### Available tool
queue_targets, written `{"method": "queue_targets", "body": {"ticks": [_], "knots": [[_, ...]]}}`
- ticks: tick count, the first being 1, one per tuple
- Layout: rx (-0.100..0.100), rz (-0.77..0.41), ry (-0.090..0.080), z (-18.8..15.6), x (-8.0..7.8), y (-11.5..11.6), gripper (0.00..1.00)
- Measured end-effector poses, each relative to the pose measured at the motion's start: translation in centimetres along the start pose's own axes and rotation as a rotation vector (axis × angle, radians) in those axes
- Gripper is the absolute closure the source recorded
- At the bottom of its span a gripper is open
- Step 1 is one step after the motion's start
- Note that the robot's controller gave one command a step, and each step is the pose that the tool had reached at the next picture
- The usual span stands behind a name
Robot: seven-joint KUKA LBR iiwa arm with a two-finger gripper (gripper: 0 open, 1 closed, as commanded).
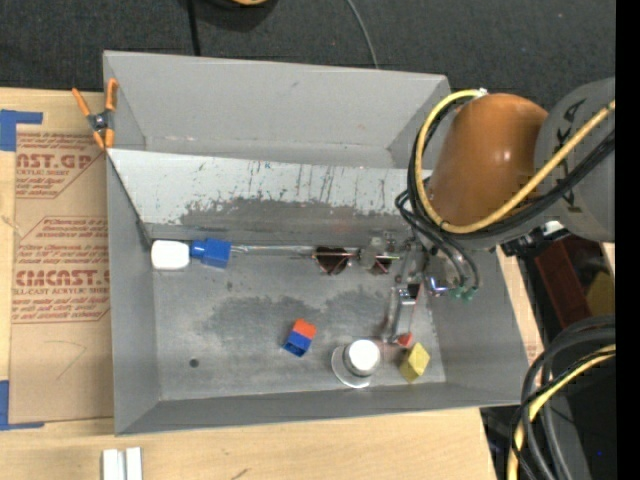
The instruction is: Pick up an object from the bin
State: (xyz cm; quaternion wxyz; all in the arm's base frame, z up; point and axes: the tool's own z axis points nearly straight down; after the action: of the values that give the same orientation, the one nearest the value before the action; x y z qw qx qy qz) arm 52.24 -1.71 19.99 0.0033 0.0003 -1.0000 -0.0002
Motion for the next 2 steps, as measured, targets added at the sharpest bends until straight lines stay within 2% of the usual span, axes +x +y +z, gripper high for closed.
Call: {"method": "queue_targets", "body": {"ticks": [1, 2], "knots": [[0.000, 0.000, -0.008, -0.4, -0.2, 0.0, 0.00], [0.001, -0.050, -0.014, 1.3, 1.0, 0.1, 0.00]]}}
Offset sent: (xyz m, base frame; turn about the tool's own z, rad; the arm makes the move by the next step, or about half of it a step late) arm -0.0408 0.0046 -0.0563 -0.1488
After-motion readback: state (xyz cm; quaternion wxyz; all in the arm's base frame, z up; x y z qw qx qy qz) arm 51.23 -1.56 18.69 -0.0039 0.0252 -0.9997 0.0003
